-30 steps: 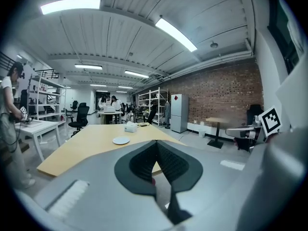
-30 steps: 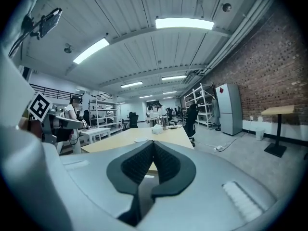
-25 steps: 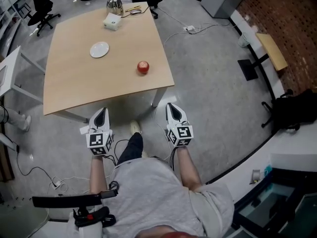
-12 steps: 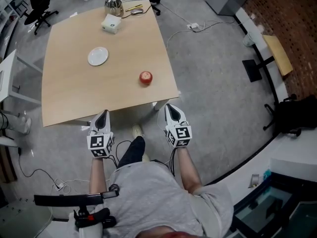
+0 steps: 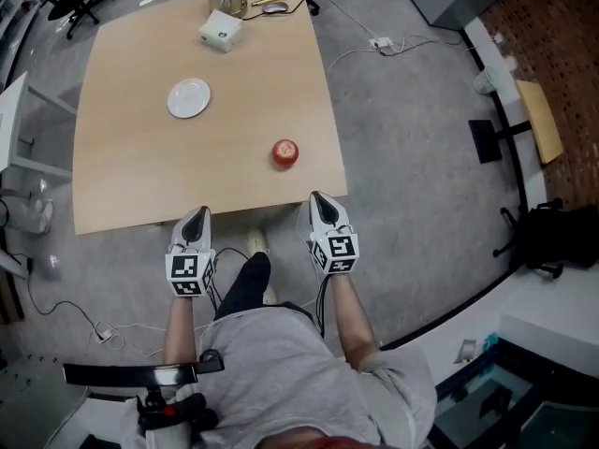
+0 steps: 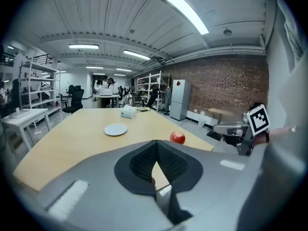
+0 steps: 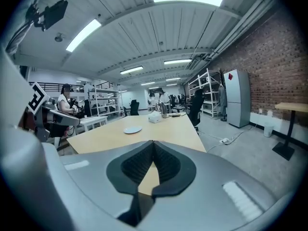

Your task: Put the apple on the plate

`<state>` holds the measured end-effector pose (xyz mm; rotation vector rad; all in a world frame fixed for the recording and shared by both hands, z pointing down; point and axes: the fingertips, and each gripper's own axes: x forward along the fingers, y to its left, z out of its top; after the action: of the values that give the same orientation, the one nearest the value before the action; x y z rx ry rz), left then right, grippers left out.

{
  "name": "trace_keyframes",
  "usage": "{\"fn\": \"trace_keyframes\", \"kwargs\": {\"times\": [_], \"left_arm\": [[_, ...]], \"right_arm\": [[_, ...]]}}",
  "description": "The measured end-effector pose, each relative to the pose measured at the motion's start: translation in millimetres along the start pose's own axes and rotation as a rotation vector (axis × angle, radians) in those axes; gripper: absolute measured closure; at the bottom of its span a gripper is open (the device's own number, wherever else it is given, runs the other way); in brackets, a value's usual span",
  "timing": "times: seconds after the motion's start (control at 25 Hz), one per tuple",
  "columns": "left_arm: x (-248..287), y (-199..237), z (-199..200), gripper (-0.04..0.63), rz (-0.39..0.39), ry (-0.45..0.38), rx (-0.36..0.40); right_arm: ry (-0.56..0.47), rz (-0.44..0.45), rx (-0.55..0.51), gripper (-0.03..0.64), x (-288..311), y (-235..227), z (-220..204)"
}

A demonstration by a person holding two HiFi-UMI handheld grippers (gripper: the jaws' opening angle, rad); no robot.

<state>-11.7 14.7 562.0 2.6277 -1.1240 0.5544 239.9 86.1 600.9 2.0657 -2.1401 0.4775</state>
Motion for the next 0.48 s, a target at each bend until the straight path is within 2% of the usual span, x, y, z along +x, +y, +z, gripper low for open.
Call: {"fn": "trace_keyframes", "kwargs": {"times": [0.48], "left_arm": [[23,23,-14,0.575,0.031,0.074,-0.029]], "right_arm": [[0.103,0.082,-0.034,0.514,69,-4,-23]]}}
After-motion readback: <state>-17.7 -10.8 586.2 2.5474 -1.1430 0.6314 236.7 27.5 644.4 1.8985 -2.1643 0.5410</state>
